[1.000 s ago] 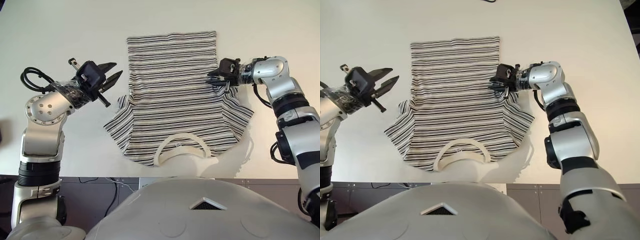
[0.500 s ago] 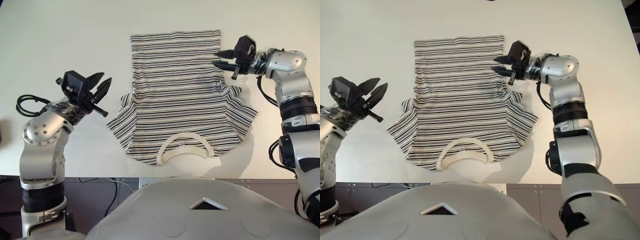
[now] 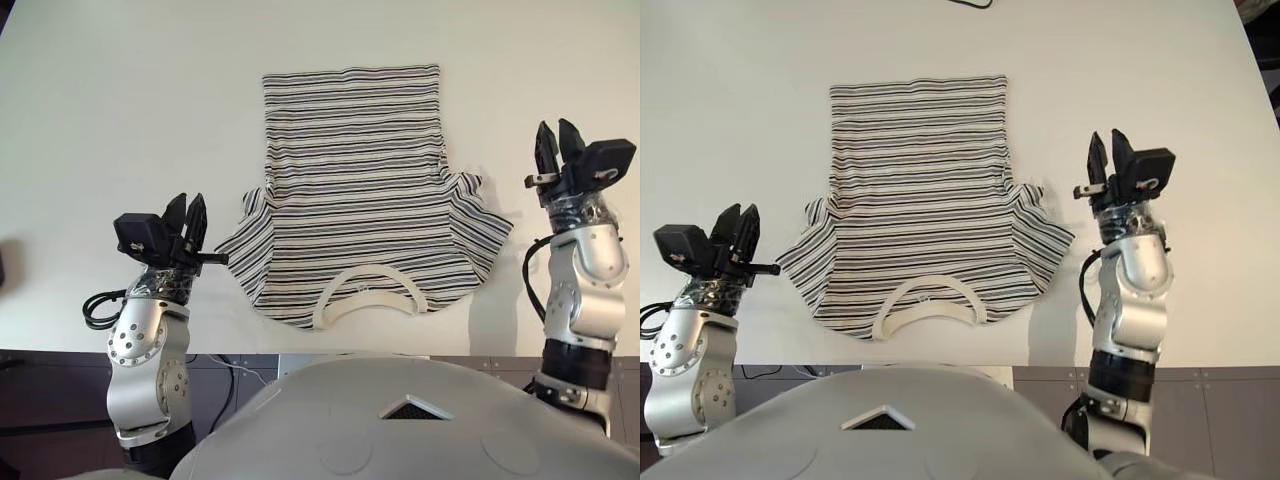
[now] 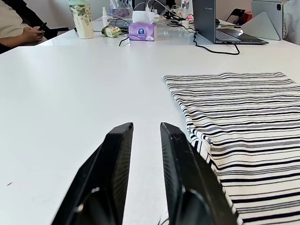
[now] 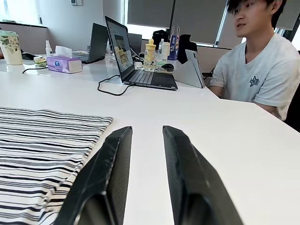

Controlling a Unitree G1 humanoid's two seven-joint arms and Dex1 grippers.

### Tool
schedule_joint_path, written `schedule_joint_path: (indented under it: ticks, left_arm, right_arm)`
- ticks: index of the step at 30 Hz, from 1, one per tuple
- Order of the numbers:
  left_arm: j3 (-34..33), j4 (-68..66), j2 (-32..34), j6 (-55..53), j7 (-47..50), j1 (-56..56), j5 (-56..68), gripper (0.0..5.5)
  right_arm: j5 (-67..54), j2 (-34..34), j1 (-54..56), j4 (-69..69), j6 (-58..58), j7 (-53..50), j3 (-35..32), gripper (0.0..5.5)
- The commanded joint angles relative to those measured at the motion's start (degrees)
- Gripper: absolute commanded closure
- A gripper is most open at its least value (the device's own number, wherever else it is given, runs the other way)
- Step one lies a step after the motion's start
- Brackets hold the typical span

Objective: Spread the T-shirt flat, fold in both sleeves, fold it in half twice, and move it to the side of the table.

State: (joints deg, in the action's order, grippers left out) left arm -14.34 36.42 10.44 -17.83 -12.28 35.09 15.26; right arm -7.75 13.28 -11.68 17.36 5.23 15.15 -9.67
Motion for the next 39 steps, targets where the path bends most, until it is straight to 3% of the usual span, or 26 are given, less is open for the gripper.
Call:
schedule_joint_path:
  ticks: [1, 7, 12, 14, 21, 27, 32, 36, 39]
  left_arm:
    - [0.43, 2.86, -2.49, -1.07, 2.70, 4.99, -1.37, 4.44]
    - [3.74, -0.01, -3.65, 1.88, 0.11, 14.24, -2.47, 4.44]
    - [3.17, -2.73, -3.65, 0.69, -1.52, 12.15, 1.36, 3.70]
    - [2.49, -2.50, -4.37, -1.26, -0.94, 11.56, 4.17, 3.65]
    - [2.23, -3.36, -6.07, -7.72, 0.32, 10.28, 11.03, 3.65]
    - [-4.56, -4.72, -7.86, -12.21, 4.61, 7.20, 19.35, 3.65]
    - [-6.51, -3.06, -6.26, -12.88, 4.48, 7.29, 21.09, 3.65]
    - [-6.23, -5.18, -6.30, -12.84, 4.97, 5.40, 20.46, 3.65]
    - [-6.39, -7.11, -6.86, -12.92, 5.09, 4.27, 21.13, 3.65]
  right_arm:
    - [2.91, 1.94, 1.95, 1.16, -1.04, -0.38, 0.95, 4.30]
    - [1.46, 12.69, 10.53, -5.37, -2.13, 4.29, -6.13, 4.30]
    - [1.46, 17.35, 14.53, -11.74, -4.92, 7.11, -7.38, 4.29]
    - [1.23, 17.69, 15.83, -12.50, -4.98, 7.42, -7.24, 4.29]
    - [0.51, 17.10, 18.05, -13.72, -4.02, 7.97, -6.18, 4.29]
    - [0.59, 16.70, 17.52, -14.07, -4.26, 8.10, -5.28, 4.29]
    - [-0.45, 15.59, 15.51, -13.04, -3.58, 7.04, -6.08, 4.29]
    - [-6.99, 10.68, 13.94, -9.32, 1.52, 5.01, -7.06, 4.29]
    - [-14.04, 3.93, 6.50, -1.68, 7.47, 3.78, -4.39, 4.29]
